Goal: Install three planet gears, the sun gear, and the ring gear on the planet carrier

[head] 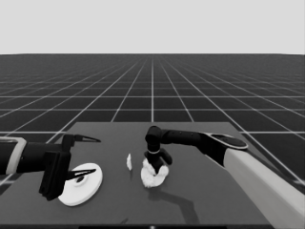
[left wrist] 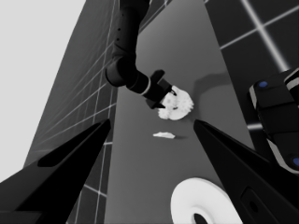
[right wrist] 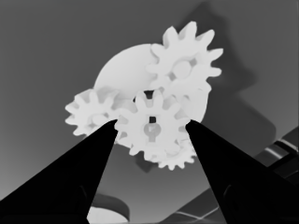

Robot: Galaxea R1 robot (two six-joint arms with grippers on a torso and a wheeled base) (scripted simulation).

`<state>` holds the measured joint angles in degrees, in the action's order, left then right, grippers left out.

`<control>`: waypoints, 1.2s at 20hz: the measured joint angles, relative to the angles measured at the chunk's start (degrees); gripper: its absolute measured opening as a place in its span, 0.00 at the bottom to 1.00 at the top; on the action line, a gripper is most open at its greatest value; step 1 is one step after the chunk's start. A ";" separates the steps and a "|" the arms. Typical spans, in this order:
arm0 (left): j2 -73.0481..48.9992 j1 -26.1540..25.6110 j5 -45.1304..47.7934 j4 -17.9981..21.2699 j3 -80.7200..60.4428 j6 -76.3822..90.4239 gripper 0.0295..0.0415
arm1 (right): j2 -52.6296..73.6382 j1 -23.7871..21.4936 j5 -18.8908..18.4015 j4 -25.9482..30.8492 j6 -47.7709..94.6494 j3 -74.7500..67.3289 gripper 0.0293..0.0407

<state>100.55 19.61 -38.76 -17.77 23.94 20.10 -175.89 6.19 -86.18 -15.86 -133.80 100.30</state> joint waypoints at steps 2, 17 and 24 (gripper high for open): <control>0.00 0.00 0.00 0.00 0.00 0.00 0.75 | 0.00 0.00 0.00 0.00 -1.20 0.00 0.13; 0.00 0.00 0.00 0.00 0.00 0.00 0.75 | 1.48 -17.56 -4.44 16.11 45.59 -6.82 0.82; 0.00 0.00 0.00 0.00 0.00 0.00 0.75 | 16.81 -10.97 5.04 1.26 77.90 -31.57 1.00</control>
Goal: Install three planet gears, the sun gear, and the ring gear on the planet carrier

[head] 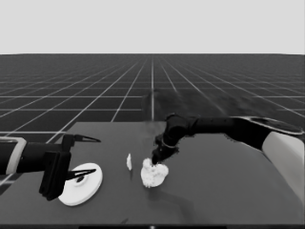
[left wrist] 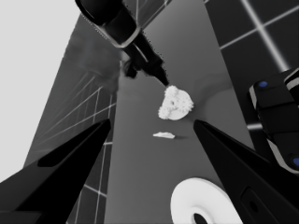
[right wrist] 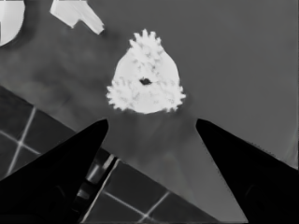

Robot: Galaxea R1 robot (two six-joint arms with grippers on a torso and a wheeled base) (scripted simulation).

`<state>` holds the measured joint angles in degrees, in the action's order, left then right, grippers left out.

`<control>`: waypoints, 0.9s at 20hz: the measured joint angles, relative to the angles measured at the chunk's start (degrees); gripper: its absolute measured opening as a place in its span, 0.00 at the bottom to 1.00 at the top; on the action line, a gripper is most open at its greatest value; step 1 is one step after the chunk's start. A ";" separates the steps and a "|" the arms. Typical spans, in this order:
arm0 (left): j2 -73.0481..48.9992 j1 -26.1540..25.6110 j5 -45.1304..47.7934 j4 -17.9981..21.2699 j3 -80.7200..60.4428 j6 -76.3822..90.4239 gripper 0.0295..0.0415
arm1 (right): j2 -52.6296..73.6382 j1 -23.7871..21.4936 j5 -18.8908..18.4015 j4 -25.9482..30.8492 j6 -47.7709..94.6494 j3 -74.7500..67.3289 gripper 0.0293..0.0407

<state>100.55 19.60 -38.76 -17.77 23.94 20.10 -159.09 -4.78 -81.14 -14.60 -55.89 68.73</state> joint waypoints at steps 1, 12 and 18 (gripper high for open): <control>0.00 0.00 0.00 0.00 0.00 0.00 0.75 | 23.99 11.24 5.54 -10.44 15.56 -19.03 0.90; 9.13 0.89 -48.86 9.41 21.14 -61.51 0.87 | 58.21 25.07 13.50 -25.33 37.73 -46.49 0.81; 17.27 -2.04 -55.06 22.86 41.58 -71.16 0.75 | 58.29 25.10 13.52 -25.37 37.79 -46.56 0.81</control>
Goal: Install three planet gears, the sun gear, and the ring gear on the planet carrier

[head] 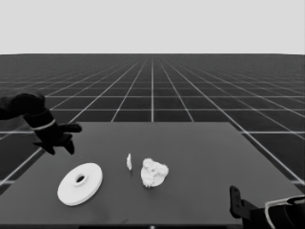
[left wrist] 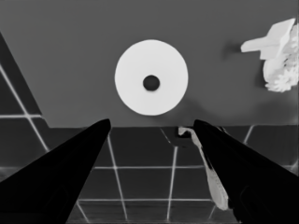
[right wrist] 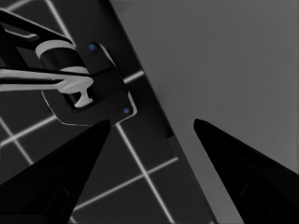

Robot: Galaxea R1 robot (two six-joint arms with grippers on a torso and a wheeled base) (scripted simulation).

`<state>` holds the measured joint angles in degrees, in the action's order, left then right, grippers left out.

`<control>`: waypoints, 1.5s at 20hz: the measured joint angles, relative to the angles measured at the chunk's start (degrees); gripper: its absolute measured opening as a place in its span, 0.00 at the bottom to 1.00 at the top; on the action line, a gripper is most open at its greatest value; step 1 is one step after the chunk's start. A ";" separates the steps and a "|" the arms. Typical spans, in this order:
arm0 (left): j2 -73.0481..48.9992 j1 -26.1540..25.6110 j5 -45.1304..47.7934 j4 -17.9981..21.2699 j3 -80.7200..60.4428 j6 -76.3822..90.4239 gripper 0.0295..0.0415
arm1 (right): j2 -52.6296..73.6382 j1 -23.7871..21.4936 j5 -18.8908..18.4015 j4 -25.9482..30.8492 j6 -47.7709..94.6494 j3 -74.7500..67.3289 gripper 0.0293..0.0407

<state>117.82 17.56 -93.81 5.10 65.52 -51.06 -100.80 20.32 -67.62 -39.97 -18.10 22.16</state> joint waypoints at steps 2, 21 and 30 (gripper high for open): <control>-0.67 -9.80 6.90 -8.61 -1.03 -0.38 0.75 | 0.00 0.00 0.00 0.00 0.00 0.00 0.81; 4.10 -27.34 17.31 -20.41 7.72 1.05 0.44 | 0.00 0.00 0.00 0.00 0.00 0.00 0.81; 0.47 -0.45 -0.13 0.34 1.31 -0.12 0.44 | 0.00 0.00 0.00 0.00 0.00 0.00 0.81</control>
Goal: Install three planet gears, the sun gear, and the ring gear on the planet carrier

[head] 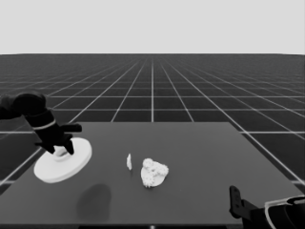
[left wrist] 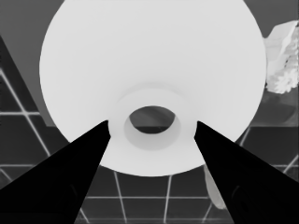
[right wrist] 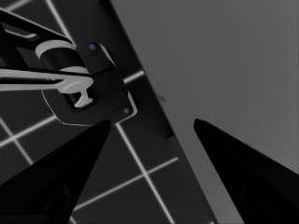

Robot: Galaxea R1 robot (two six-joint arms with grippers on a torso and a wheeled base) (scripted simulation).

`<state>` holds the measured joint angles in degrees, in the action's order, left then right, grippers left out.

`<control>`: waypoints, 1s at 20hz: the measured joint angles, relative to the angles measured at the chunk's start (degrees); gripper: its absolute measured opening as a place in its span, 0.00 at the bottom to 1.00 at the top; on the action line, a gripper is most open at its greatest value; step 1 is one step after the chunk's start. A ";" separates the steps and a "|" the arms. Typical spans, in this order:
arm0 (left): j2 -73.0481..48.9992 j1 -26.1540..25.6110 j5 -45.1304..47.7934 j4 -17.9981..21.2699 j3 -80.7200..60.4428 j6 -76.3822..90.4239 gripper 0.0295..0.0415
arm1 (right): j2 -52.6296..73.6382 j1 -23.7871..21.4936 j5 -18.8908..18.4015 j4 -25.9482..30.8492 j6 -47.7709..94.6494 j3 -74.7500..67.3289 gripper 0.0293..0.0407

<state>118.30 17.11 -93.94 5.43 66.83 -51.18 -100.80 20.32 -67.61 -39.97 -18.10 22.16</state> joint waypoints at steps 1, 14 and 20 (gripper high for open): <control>0.03 0.09 -0.06 0.07 0.06 0.02 0.44 | 0.00 0.00 0.00 0.00 0.00 0.00 0.81; 57.59 -17.64 5.93 -15.85 29.80 -27.85 0.44 | 0.00 0.00 0.00 0.00 0.00 0.00 0.81; 58.36 -20.96 7.09 -19.03 32.66 -26.06 0.44 | 0.00 0.00 0.00 0.00 0.00 0.00 0.81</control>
<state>176.66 -3.85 -86.86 -13.60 99.49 -77.24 -100.80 20.32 -67.61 -39.97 -18.10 22.16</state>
